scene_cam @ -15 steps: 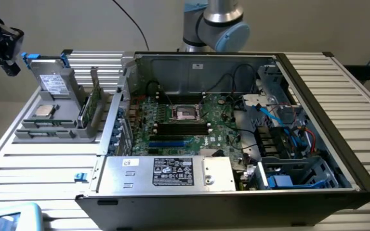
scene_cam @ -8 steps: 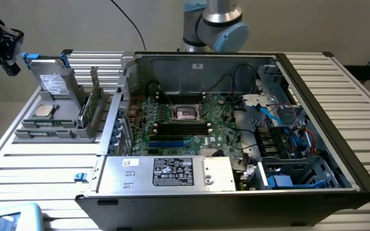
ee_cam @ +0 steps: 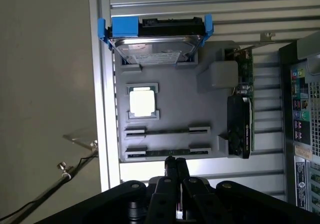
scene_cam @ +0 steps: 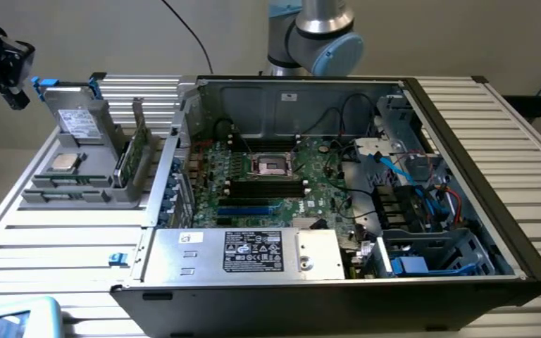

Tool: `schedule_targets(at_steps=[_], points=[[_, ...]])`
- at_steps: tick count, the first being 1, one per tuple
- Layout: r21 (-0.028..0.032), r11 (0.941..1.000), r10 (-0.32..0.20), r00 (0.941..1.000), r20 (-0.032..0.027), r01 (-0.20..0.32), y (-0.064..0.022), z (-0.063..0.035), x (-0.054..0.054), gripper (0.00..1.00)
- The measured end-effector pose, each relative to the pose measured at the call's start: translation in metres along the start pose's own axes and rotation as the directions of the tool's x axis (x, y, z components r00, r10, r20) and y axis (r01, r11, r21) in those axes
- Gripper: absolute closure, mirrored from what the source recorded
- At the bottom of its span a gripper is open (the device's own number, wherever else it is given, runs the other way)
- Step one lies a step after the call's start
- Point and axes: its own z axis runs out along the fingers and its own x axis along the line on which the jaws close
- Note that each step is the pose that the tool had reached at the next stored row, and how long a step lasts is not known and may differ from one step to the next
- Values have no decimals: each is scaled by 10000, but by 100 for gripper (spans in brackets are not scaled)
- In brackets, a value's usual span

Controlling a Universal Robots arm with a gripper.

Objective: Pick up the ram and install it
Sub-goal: 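Pick up the ram and move it above insertion slot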

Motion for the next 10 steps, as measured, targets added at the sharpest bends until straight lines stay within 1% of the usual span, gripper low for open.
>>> schedule_targets(at_steps=[10], points=[[0, 10000, 0, 10000, 0, 0, 0, 0, 0, 89]])
